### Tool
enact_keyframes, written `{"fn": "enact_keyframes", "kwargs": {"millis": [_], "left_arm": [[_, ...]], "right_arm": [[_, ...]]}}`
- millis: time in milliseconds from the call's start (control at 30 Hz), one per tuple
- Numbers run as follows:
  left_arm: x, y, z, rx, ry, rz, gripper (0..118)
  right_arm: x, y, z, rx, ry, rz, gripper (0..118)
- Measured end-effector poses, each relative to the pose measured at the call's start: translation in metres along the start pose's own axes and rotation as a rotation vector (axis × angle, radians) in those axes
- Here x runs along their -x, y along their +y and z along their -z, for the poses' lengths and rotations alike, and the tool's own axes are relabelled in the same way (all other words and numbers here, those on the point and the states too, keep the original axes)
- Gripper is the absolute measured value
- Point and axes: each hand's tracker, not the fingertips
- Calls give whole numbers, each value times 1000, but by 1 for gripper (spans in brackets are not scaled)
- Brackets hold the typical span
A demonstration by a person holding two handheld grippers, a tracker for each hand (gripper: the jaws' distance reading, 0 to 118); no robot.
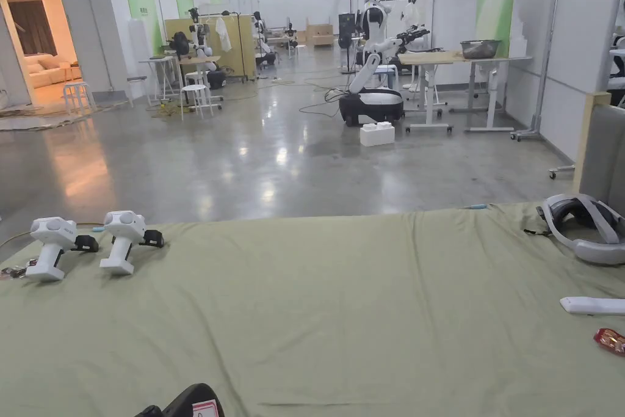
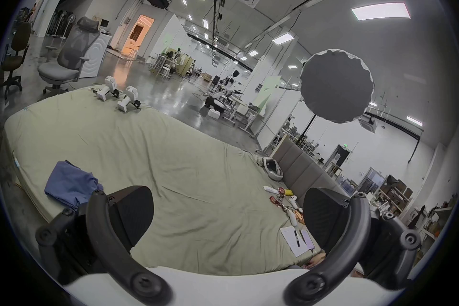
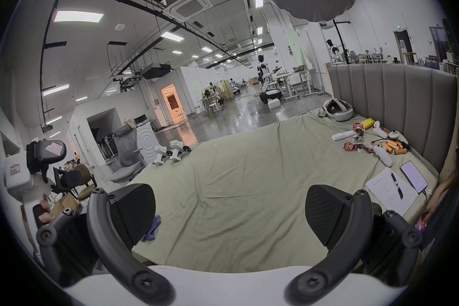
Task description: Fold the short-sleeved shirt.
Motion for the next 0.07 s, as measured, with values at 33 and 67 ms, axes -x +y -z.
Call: {"fn": "enact_keyframes", "kwargs": {"millis": [33,67], "left_arm": [[0,-1,-1,-9,10,-3,118],[1,-2,-4,-27,13,-1,118]], "right_arm": [[0,0,0,0,1,2,118],[-1,0,0,-1,1,4,118]]}}
